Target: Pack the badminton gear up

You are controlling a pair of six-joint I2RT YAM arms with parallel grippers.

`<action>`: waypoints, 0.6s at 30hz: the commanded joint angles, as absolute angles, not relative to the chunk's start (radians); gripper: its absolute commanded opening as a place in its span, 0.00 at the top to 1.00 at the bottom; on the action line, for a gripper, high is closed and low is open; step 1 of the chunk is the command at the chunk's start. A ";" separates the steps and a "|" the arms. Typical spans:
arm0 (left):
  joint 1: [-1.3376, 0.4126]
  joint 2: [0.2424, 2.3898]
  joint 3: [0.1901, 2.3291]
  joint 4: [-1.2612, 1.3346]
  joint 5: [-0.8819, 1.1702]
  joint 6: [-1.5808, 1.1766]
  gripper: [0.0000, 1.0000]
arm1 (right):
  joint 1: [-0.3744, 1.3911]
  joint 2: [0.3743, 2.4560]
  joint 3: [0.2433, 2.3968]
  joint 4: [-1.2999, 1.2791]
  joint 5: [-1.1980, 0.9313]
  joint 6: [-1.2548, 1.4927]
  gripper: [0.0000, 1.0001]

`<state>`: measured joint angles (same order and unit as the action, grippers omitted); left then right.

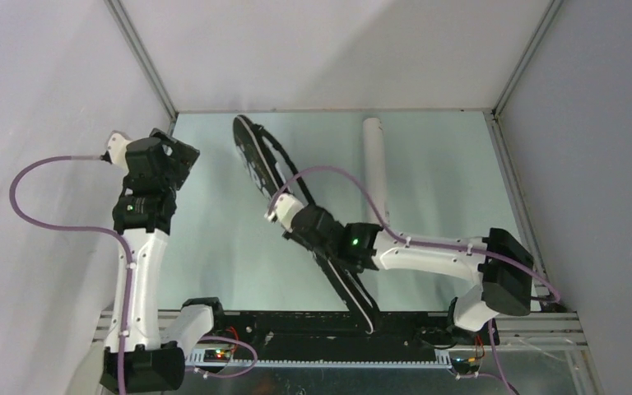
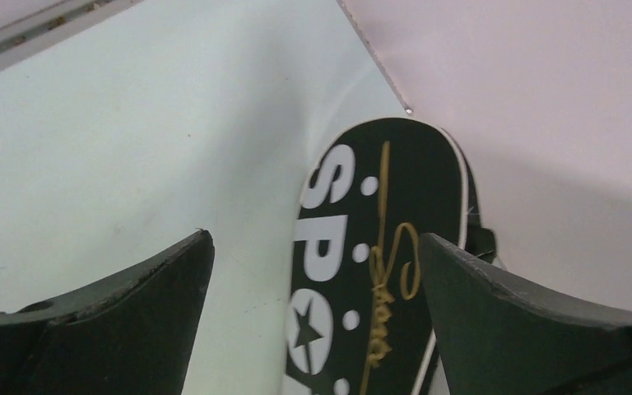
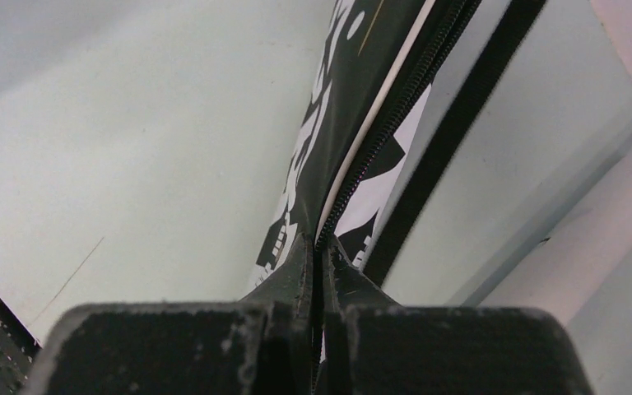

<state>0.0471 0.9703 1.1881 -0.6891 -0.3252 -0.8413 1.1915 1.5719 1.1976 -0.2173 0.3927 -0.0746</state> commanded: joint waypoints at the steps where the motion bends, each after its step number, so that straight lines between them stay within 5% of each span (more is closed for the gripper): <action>1: 0.144 1.009 1.171 -0.591 -0.127 -0.870 0.00 | 1.284 1.595 1.161 -0.114 0.558 -0.166 1.00; 18: 0.236 1.115 1.096 -0.420 0.072 -0.878 0.02 | 1.362 1.475 0.903 0.101 0.468 -0.269 1.00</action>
